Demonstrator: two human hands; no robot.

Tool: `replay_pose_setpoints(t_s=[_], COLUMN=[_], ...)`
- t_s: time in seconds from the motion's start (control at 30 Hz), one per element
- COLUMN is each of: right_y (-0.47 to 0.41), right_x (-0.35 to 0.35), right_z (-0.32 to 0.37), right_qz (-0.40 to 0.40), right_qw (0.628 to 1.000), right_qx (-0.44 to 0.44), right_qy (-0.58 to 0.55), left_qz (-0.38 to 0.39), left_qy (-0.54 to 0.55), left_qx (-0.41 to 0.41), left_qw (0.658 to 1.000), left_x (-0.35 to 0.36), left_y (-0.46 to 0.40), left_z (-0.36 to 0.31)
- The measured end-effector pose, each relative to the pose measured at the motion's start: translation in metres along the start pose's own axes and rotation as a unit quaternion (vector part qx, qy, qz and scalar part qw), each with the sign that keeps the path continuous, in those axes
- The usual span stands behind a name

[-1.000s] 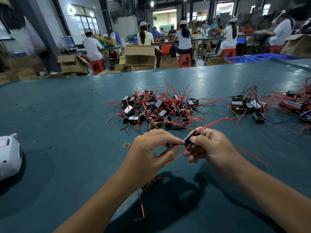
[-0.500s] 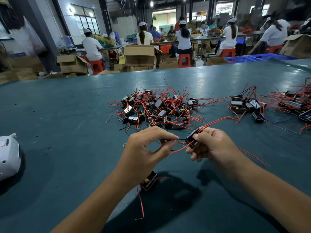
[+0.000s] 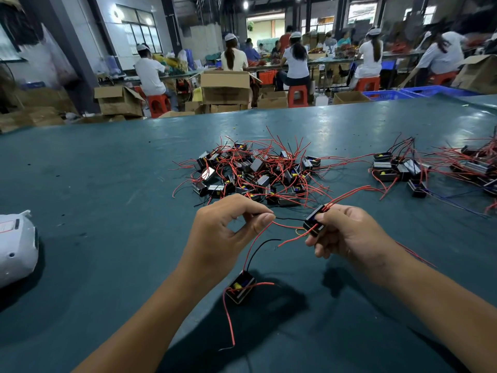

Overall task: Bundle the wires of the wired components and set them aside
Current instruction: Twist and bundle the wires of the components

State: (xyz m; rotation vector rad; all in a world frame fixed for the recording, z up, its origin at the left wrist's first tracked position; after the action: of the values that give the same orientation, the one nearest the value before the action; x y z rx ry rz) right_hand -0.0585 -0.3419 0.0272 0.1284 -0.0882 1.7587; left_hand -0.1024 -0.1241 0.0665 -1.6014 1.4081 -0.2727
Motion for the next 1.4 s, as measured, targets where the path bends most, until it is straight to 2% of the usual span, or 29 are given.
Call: replay_pose_setpoints(t_s=[0.23, 0.4, 1.0, 1.17, 1.3, 1.4], right_y=[-0.003, -0.005, -0.003, -0.002, -0.001, -0.001], right_x=[-0.004, -0.006, -0.010, -0.011, -0.015, -0.017], right_z=[0.001, 0.001, 0.008, 0.011, 0.016, 0.019], right_qz=[-0.012, -0.031, -0.063, -0.054, -0.035, -0.020], right_qw=[1.000, 0.999, 0.998, 0.998, 0.999, 0.999], right_qx=[-0.002, -0.005, 0.004, 0.000, 0.000, -0.001], right_qy=[0.004, 0.013, 0.009, 0.013, 0.020, 0.028], left_qz=[-0.013, 0.001, 0.031, 0.009, 0.000, 0.009], left_qy=[-0.028, -0.030, -0.091, -0.108, -0.085, -0.038], left_qx=[-0.004, -0.050, -0.020, -0.012, -0.032, -0.080], left_qw=[1.000, 0.998, 0.995, 0.994, 0.996, 0.996], left_x=[-0.003, -0.001, 0.001, 0.001, 0.003, 0.005], left_y=[-0.002, 0.000, 0.003, 0.003, 0.004, 0.004], left_z=[0.001, 0.005, 0.008, 0.004, 0.000, 0.000])
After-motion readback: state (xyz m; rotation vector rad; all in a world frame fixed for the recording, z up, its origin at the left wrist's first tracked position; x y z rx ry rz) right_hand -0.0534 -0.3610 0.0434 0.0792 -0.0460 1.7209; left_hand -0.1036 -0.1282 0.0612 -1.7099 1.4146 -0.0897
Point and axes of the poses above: each hand's wrist, its own y-axis away from the middle knuckle, its own x-axis out of the palm, z = x × y, the point moved 2 cm from there along -y, towards the middle knuckle, and after that the axes turned 4 degrees about -z, right-handed, at the moved point
